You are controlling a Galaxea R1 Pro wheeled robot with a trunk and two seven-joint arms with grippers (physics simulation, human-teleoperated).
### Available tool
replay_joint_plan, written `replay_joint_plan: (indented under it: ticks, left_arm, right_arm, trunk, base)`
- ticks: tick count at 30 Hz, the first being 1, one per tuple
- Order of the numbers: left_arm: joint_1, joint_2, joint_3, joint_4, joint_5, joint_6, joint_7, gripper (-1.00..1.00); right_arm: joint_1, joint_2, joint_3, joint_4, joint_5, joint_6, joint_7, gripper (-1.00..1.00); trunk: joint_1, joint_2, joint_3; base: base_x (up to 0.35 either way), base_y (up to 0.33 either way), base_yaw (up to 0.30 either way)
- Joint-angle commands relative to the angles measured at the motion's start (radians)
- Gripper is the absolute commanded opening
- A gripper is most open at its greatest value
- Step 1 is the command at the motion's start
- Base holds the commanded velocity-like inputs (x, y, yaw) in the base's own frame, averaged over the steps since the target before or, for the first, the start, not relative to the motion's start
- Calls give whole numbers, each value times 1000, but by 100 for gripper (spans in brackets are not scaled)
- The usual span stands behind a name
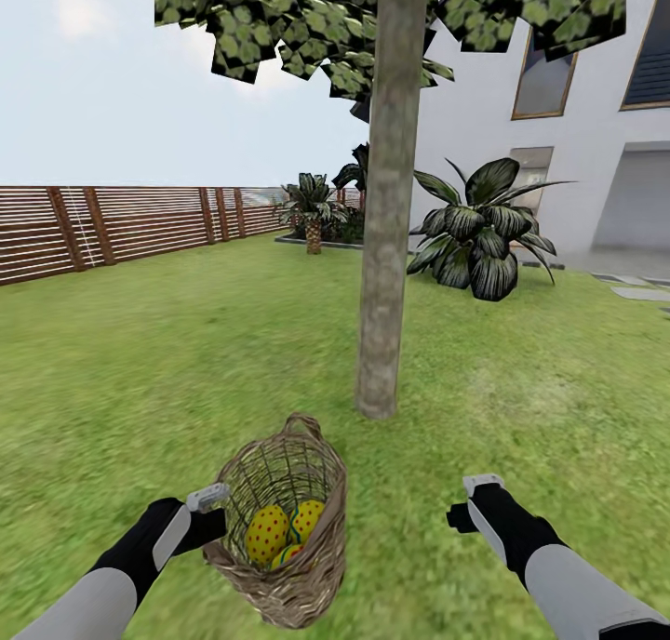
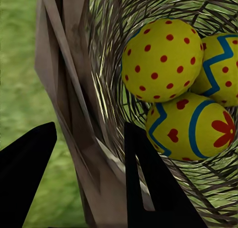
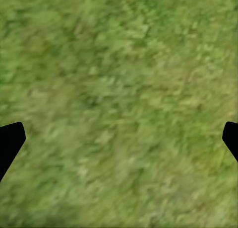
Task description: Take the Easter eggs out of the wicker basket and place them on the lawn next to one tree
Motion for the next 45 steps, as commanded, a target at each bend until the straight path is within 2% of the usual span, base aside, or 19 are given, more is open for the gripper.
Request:
replay_joint_plan:
  ticks: [1, 45]
  left_arm:
    - [-1, 0, 3, -2, 17, 5, 6, -100]
    - [-1, 1, 4, -1, 17, 6, 7, -100]
  right_arm:
    - [-1, -1, 8, -2, -11, 5, -7, 100]
    - [-1, 0, 9, -2, -11, 5, -7, 100]
  trunk:
    - [4, -8, -4]
    - [173, -316, -142]
  base:
    - [0, 0, 0]
    - [0, 0, 0]
